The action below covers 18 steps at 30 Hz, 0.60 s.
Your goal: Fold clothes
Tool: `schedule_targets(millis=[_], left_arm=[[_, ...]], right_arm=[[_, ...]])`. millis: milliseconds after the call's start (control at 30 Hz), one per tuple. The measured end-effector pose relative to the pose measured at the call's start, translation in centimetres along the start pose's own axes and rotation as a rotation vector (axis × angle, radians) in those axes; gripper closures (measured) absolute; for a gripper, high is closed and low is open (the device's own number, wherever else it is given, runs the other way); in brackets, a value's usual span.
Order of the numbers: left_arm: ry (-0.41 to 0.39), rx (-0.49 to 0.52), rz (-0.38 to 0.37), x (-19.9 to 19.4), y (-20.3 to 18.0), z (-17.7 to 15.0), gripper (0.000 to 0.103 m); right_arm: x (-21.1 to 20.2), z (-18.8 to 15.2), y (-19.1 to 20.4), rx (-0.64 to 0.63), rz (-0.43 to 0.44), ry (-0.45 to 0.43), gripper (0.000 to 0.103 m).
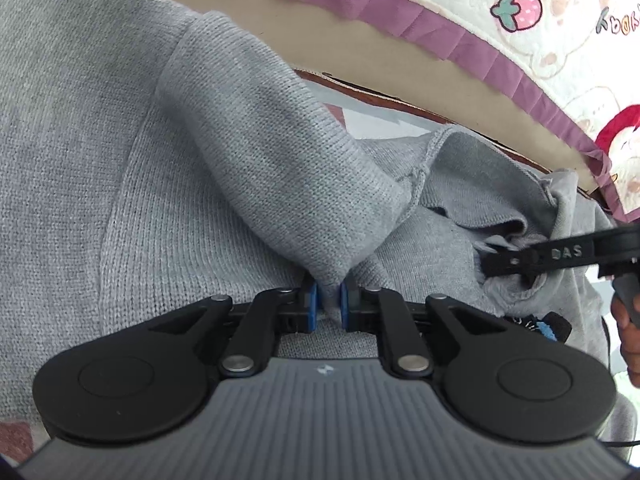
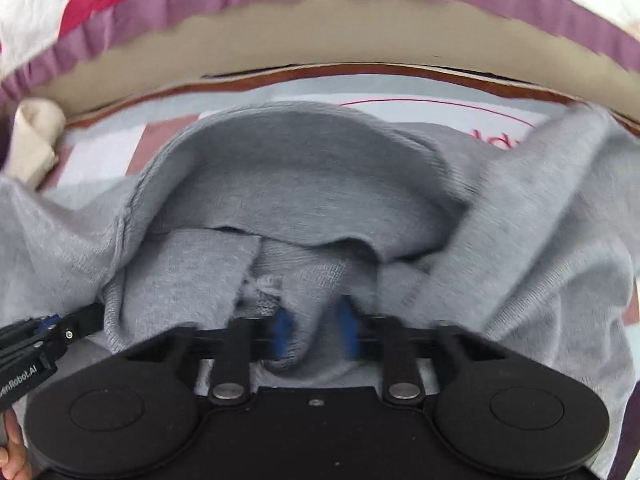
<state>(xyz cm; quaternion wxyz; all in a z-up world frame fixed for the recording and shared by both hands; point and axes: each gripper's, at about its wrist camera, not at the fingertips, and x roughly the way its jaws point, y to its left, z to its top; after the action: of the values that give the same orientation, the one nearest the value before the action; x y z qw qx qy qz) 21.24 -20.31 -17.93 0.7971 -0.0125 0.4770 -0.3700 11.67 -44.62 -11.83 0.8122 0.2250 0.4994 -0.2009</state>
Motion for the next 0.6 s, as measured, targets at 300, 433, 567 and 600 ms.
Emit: schedule_targets(millis=[300,433,567,600], left_arm=[[0.067,-0.079,-0.104,-1.3,0.1,0.7,0.086],[0.116,-0.013,-0.110,-1.3,-1.1,0.3,0.085],[0.101,0.118,-0.141,-2.6,-3.8,0.1,0.084],[0.040,0.160,-0.180,-3.6,-4.7,0.2,0.084]], right_arm=[[-11.2,-5.7,-1.1,-0.123,0.264,-0.404,0.097],[-9.8,-8.5,-5.8,0.029,0.186,-0.341,0.097],[-5.7,-11.3,-9.9,0.326,0.122,-0.205,0.097],[-5.0,-11.9,-10.7,0.407,0.114,-0.183,0.098]])
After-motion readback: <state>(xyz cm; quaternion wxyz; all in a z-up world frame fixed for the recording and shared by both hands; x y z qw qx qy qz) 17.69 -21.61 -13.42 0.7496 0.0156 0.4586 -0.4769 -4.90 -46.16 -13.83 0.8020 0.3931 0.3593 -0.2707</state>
